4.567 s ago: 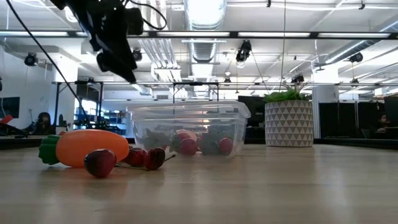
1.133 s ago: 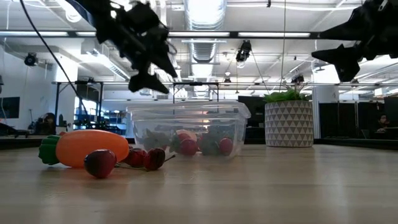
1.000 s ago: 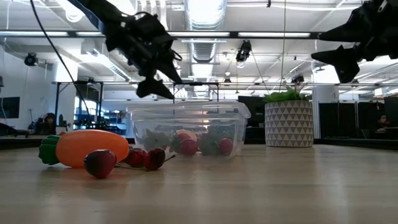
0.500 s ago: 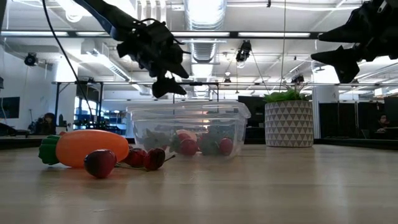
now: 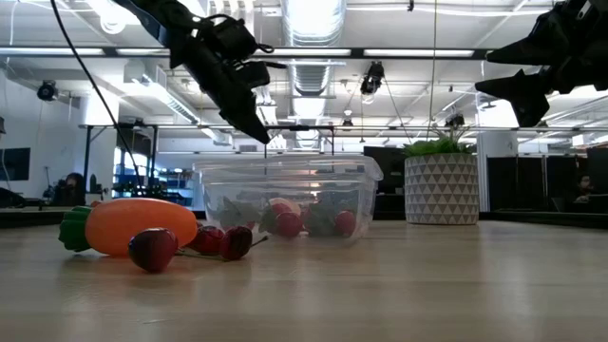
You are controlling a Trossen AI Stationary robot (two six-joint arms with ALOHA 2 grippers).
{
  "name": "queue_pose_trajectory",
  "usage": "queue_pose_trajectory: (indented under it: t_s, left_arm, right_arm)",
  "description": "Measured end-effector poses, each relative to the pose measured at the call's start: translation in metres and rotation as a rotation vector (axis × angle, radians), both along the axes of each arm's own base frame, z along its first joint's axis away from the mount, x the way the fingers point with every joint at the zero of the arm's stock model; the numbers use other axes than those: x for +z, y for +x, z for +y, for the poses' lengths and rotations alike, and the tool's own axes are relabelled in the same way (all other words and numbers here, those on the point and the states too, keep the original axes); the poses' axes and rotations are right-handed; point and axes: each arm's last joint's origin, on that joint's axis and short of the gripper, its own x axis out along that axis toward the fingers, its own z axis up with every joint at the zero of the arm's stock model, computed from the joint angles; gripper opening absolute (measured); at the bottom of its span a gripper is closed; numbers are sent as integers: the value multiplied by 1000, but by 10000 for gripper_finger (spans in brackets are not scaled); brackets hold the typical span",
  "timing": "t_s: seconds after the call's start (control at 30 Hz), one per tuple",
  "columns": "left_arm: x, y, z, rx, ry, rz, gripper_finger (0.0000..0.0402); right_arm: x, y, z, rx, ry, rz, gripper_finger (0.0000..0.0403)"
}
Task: Pick and placing Produce into tupperware
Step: Put the pink peach into the transparent container
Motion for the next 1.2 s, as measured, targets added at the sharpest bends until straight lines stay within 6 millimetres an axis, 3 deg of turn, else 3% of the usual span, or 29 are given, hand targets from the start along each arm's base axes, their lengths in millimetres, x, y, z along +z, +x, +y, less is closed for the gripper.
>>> queue_pose_trajectory:
  t_s: [0.43, 0.67, 1.0, 1.2]
  left_arm:
    - [0, 0, -10, -61, 144, 95, 262]
    - [-3, 6, -23, -85, 112, 89, 262]
    - [-42, 25, -26, -122, 51, 202, 262]
    - [-52, 37, -25, -131, 61, 177, 262]
  right_arm:
    - [0, 0, 0, 0, 0, 0, 221]
    - [0, 0, 0, 0, 0, 0, 221]
    - [0, 0, 0, 0, 0, -1, 221]
    - [0, 0, 0, 0, 0, -1, 221]
